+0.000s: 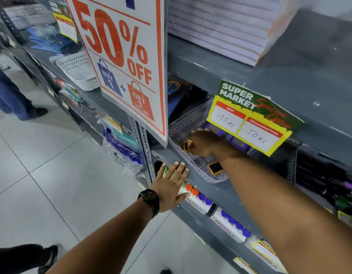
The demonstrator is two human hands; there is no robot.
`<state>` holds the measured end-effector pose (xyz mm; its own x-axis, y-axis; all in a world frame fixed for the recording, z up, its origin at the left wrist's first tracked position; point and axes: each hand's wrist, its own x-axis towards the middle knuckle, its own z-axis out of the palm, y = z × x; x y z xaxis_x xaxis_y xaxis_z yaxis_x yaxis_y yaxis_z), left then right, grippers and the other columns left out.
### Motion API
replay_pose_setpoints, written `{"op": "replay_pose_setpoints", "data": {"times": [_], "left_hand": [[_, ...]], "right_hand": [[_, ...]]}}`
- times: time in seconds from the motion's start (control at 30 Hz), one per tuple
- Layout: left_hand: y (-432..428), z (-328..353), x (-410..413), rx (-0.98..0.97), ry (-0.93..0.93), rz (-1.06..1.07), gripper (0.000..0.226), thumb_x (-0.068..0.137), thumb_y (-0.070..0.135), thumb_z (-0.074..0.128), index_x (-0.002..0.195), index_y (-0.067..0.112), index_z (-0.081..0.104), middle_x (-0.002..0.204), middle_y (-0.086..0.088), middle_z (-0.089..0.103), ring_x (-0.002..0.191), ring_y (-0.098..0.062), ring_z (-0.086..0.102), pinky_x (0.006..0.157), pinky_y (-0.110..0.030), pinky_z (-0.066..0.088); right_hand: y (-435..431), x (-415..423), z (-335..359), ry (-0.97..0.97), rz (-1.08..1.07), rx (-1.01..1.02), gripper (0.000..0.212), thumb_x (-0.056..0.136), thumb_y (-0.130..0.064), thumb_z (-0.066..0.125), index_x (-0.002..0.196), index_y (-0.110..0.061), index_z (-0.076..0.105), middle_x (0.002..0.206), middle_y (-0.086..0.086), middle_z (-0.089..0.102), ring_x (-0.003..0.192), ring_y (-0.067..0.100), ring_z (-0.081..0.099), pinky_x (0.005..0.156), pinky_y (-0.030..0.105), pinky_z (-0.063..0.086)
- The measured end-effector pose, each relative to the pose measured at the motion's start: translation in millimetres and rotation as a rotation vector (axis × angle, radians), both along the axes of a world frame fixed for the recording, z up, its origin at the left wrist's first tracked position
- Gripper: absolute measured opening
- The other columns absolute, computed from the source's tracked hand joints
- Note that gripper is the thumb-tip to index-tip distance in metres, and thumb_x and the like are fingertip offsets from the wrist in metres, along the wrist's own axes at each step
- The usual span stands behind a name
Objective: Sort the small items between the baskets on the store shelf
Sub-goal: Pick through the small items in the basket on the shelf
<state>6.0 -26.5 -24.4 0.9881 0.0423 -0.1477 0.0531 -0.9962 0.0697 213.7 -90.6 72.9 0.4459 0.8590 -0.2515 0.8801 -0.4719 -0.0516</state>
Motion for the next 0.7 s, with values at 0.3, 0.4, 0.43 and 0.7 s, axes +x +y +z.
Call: {"op": "replay_pose_setpoints", "data": {"times": [0.3,0.4,0.43,0.7], "left_hand": [[-92,2,-14,0.036,-0.033,-0.104,0.078,0.096,0.06,0.027,0.155,0.013,0.006,0.164,-0.008,0.004,0.15,-0.028,0.001,0.12,-0.052,0.002],[-125,4,-14,0.034,-0.024,-0.117,0.08,0.095,0.059,0.032,0.154,0.01,0.013,0.163,-0.011,0.012,0.149,-0.03,0.01,0.119,-0.053,0.01],[-138,5,-13,0.031,-0.024,-0.12,0.08,0.094,0.059,0.034,0.154,0.009,0.015,0.162,-0.011,0.013,0.149,-0.031,0.012,0.118,-0.054,0.013],[-203,9,-2,-0.026,0.021,0.031,0.086,0.093,0.063,0.032,0.154,0.013,-0.001,0.164,-0.007,-0.004,0.15,-0.027,-0.006,0.12,-0.05,0.0]], "right_hand": [[-152,2,40,0.064,-0.232,0.324,0.024,0.083,-0.032,0.068,0.104,-0.022,0.074,0.111,0.006,0.069,0.105,0.028,0.066,0.089,0.039,0.052],[-220,-4,51,0.07,-0.317,0.391,0.022,0.081,-0.033,0.074,0.103,-0.028,0.075,0.109,0.001,0.07,0.1,0.024,0.068,0.083,0.023,0.049],[-247,-6,53,0.044,-0.34,0.41,0.022,0.081,-0.033,0.075,0.103,-0.029,0.074,0.107,0.001,0.07,0.097,0.023,0.068,0.077,0.018,0.043],[-373,-7,34,0.198,-0.334,0.342,0.046,0.083,0.01,0.065,0.124,-0.009,0.067,0.124,0.012,0.06,0.103,0.019,0.061,0.089,0.007,0.042]]}}
